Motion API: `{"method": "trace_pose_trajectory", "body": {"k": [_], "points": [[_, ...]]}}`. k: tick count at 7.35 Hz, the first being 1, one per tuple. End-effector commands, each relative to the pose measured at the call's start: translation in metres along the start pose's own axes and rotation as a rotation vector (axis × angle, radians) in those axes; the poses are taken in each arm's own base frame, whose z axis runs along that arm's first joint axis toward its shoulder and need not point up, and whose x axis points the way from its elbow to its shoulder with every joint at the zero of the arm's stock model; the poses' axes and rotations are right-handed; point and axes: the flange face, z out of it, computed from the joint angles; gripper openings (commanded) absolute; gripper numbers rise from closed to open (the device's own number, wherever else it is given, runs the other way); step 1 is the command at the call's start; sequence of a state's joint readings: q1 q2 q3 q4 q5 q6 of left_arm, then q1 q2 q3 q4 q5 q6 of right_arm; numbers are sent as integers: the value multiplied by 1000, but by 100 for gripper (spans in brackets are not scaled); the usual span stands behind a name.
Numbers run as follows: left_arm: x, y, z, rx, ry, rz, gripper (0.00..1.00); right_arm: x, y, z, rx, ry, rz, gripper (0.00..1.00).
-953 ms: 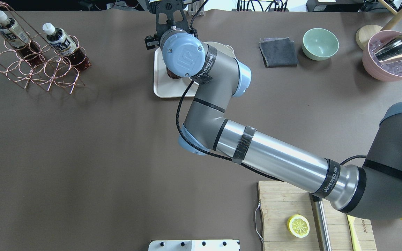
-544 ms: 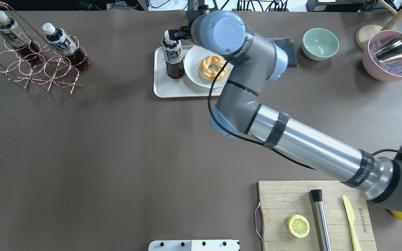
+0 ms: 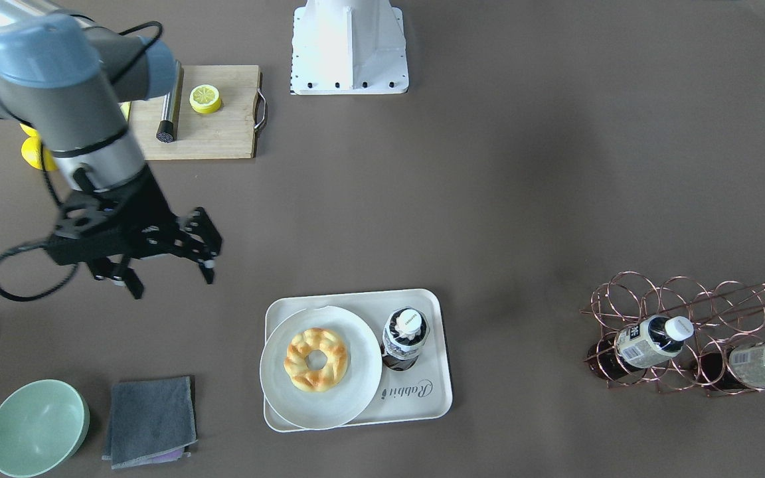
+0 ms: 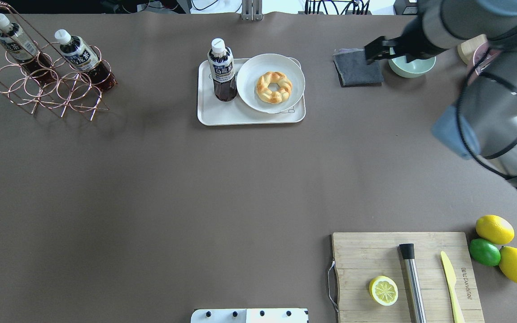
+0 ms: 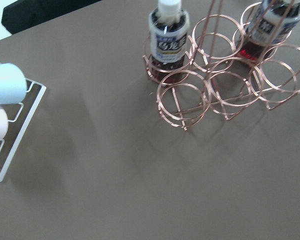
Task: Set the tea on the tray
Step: 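Open the right gripper and withdraw it from the tray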
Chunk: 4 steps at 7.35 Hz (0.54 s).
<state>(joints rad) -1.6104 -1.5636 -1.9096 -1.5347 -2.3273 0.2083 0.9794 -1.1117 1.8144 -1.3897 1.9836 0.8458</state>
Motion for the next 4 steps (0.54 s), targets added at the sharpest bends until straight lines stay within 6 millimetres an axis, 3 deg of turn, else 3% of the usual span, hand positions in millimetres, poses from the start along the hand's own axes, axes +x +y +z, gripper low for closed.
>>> {"method": "trace_pose_trajectory", "body": {"k": [1, 2, 3, 4], "points": [[-58, 30, 1, -108, -95, -85, 100, 199, 27, -78, -170, 23, -27, 99], [-80, 53, 12, -149, -114, -59, 100, 278, 55, -88, -199, 61, -135, 99], [-105, 69, 21, -201, -141, -9, 100, 359, 95, -99, -237, 108, -203, 100], [-124, 83, 29, -289, -240, -13, 100, 424, 127, -103, -276, 135, -189, 100]]}}
